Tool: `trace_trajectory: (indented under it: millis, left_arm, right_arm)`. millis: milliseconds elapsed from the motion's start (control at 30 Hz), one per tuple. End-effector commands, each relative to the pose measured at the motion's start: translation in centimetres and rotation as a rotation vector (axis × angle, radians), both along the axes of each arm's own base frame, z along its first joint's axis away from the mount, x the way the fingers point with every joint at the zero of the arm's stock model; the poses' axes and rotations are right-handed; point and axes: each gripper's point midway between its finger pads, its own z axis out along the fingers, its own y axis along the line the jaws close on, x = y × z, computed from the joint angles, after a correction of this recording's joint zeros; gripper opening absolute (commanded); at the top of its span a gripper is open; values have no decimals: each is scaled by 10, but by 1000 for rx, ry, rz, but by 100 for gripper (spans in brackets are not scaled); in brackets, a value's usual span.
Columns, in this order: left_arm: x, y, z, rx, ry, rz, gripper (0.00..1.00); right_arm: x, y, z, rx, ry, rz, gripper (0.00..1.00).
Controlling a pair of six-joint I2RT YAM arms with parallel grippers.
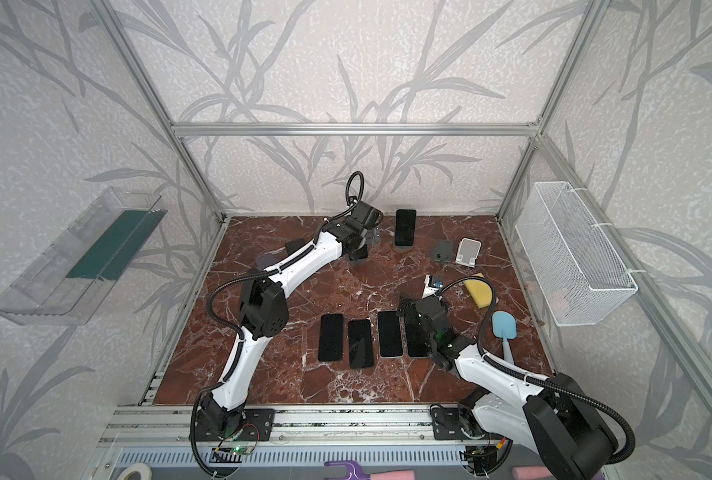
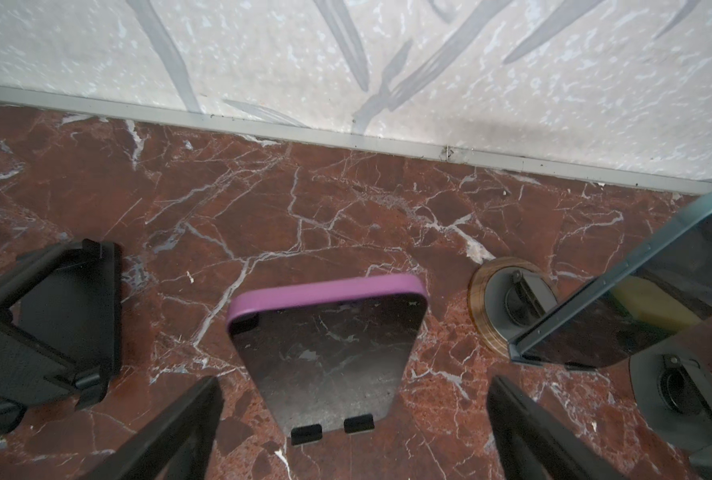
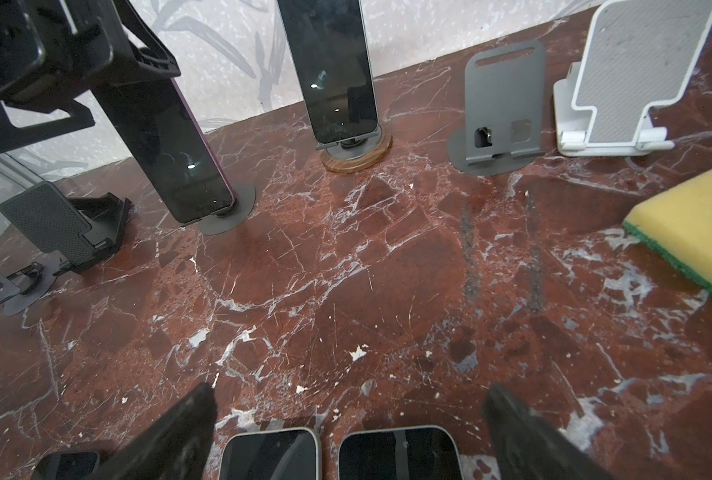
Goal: Remove the phone from the phone stand
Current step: 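Lower and close the left gripper on the pink-edged phone's top edge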
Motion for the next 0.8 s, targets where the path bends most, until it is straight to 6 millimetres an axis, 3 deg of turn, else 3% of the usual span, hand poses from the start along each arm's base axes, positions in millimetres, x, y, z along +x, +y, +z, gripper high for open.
trace_trajectory:
  millis: [0, 767]
  left_arm:
    - [3, 6, -2, 61, -16, 46, 99]
    - [22, 5, -30, 152, -46, 68, 97]
  right_arm:
    - [7, 6, 15, 33, -30, 5, 99]
    - [9, 18, 12, 65, -19, 50, 99]
